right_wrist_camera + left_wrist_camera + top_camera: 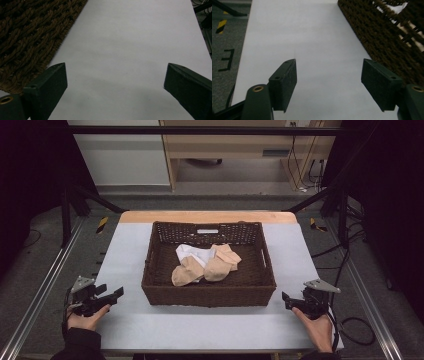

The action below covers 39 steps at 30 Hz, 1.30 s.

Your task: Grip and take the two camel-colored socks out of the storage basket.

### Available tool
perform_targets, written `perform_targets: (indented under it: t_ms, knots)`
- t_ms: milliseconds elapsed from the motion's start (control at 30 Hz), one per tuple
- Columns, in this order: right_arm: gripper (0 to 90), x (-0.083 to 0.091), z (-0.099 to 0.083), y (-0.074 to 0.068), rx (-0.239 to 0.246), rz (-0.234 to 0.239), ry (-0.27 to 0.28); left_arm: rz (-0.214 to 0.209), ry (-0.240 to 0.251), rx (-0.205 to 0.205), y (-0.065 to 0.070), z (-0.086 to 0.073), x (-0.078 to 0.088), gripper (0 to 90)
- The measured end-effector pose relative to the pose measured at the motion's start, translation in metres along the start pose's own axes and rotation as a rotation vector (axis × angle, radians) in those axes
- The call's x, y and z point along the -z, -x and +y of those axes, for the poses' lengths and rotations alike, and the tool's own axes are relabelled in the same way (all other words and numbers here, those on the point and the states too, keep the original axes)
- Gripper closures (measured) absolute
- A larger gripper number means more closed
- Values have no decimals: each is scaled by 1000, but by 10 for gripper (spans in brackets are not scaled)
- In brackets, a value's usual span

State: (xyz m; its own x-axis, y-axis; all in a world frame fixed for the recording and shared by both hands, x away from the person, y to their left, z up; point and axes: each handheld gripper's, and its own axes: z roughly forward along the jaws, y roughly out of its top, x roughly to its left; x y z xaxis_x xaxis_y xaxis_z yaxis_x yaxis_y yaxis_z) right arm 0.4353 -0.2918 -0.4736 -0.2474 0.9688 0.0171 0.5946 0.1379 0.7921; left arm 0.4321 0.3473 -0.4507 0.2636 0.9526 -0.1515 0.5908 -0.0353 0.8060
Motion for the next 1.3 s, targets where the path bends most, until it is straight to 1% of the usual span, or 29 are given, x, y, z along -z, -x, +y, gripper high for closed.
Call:
perform_targets:
  t_ms: [33,200,267,333,433,533,633,700,767,967,1000,1067,1100,1300]
  knots:
    - [48,0,0,0,-2,2,-1,-2,13,-4,2,1,2,299]
    - [51,2,0,-2,4,4,3,0,37,-25,9,7,7,357]
    - [51,2,0,-2,2,1,4,4,50,-17,11,9,10,387]
    - [51,2,-1,-1,7,-5,5,-8,61,-11,12,12,11,412]
    - [51,2,-1,-1,8,-10,3,-16,65,-17,16,16,13,434]
    - [54,1,-1,-1,13,-14,-2,-21,81,-20,19,21,14,444]
    - [57,1,-3,-2,16,-15,-13,-35,93,-13,21,24,15,446]
    - [58,1,-4,-3,7,-13,-16,-38,101,-14,22,28,15,445]
    - [57,0,-4,-2,12,-13,-18,-43,107,-12,24,31,16,444]
    - [55,2,-3,-1,-4,-10,-2,-48,136,-21,28,45,18,427]
    - [55,2,-3,-1,-6,-17,1,-52,139,-24,29,46,18,423]
    - [55,2,-3,0,-3,-17,10,-56,145,-36,33,51,17,416]
    - [55,3,-3,0,-9,-17,11,-56,147,-38,34,53,17,414]
    - [55,5,-2,0,-12,-19,32,-86,188,-42,46,69,19,404]
